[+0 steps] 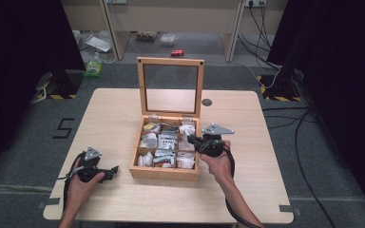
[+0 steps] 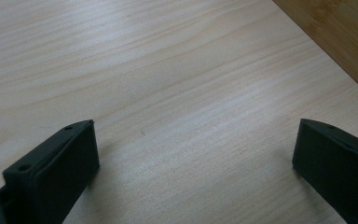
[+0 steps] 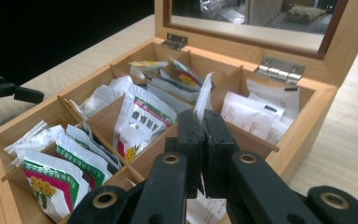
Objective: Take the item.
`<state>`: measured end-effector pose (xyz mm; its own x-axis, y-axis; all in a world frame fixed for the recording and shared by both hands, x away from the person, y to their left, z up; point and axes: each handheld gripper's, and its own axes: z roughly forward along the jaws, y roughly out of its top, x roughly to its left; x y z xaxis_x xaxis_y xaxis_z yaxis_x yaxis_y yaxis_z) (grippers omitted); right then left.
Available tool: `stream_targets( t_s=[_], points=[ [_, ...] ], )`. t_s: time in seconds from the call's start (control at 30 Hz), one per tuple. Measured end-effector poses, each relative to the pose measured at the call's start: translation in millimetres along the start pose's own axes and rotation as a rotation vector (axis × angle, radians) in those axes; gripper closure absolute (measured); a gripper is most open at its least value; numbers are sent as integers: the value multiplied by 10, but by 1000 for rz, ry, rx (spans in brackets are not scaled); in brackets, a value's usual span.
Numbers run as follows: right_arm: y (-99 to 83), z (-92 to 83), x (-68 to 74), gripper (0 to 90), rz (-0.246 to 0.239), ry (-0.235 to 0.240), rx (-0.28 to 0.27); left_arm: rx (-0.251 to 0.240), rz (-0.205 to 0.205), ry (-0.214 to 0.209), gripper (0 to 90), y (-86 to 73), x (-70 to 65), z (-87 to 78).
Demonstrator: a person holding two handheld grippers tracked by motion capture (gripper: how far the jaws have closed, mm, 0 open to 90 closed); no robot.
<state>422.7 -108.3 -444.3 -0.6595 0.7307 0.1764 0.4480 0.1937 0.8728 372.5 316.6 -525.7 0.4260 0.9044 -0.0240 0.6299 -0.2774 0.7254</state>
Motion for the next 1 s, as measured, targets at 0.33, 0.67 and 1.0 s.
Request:
stream_targets(
  t_s=[0.33,0.67,1.0],
  points=[
    [80,-139,-41,887,2,-5,-43,-1,-1,0,0,-3,0,-2],
    [143,-264,-87,889,18,-6,-82,0,-2,1,0,-5,1,-6],
    [184,-411,-194,889,47,-19,-122,0,-1,2,0,-8,3,-8]
  ],
)
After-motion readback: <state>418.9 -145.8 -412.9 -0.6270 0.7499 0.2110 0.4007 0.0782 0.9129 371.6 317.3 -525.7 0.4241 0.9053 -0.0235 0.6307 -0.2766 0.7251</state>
